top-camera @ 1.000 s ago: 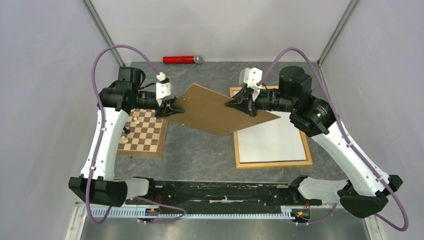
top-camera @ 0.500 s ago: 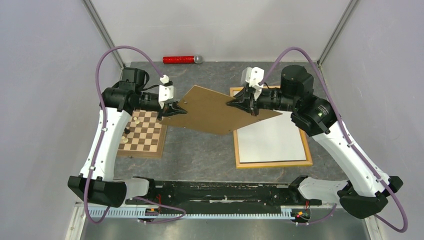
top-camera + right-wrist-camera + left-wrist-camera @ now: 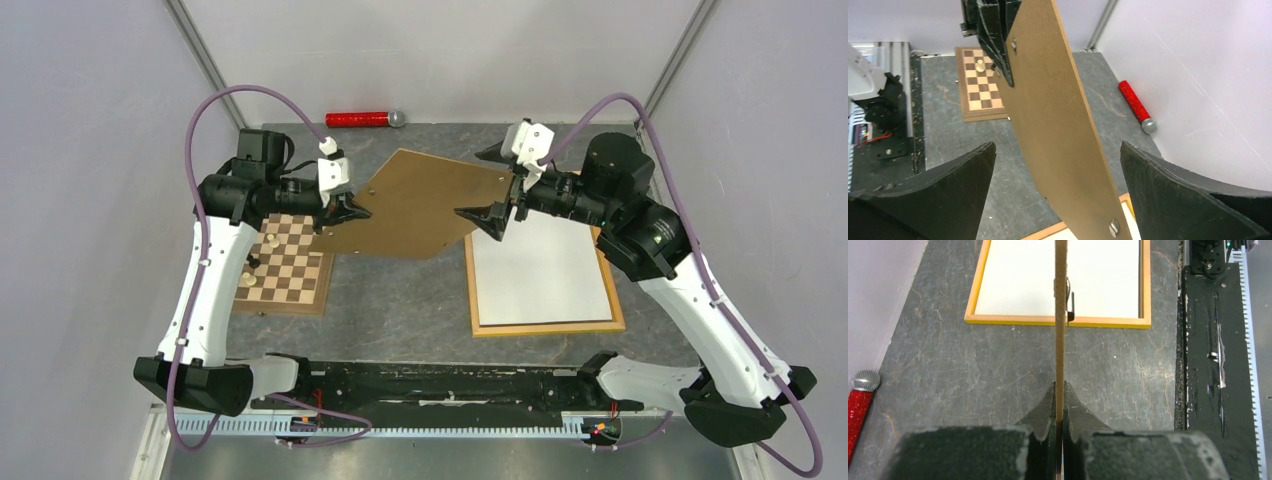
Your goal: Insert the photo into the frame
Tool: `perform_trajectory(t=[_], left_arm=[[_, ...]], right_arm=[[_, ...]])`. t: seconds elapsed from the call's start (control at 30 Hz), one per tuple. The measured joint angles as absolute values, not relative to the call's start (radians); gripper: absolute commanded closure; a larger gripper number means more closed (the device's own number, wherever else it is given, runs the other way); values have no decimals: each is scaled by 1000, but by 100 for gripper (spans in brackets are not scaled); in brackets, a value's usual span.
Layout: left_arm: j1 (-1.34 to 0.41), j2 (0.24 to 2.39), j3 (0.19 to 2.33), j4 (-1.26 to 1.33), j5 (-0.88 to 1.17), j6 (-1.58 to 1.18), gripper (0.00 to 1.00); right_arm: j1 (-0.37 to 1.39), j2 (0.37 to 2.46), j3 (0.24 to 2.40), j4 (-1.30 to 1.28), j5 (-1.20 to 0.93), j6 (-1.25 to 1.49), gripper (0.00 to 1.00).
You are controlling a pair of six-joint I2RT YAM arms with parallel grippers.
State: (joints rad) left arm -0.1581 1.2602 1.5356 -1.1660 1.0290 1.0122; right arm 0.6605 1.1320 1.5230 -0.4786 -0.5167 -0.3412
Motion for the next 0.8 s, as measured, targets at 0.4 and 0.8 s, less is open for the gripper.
perform_trajectory(t=[0.4, 0.8], left_arm=[[-147, 1256, 1542, -865, 1000, 500, 98], [-146, 1250, 1522, -587, 890, -170, 98]], right_arm=[[514, 1027, 1494, -427, -108, -251, 2], [78, 985, 1277, -373, 2, -91, 2]])
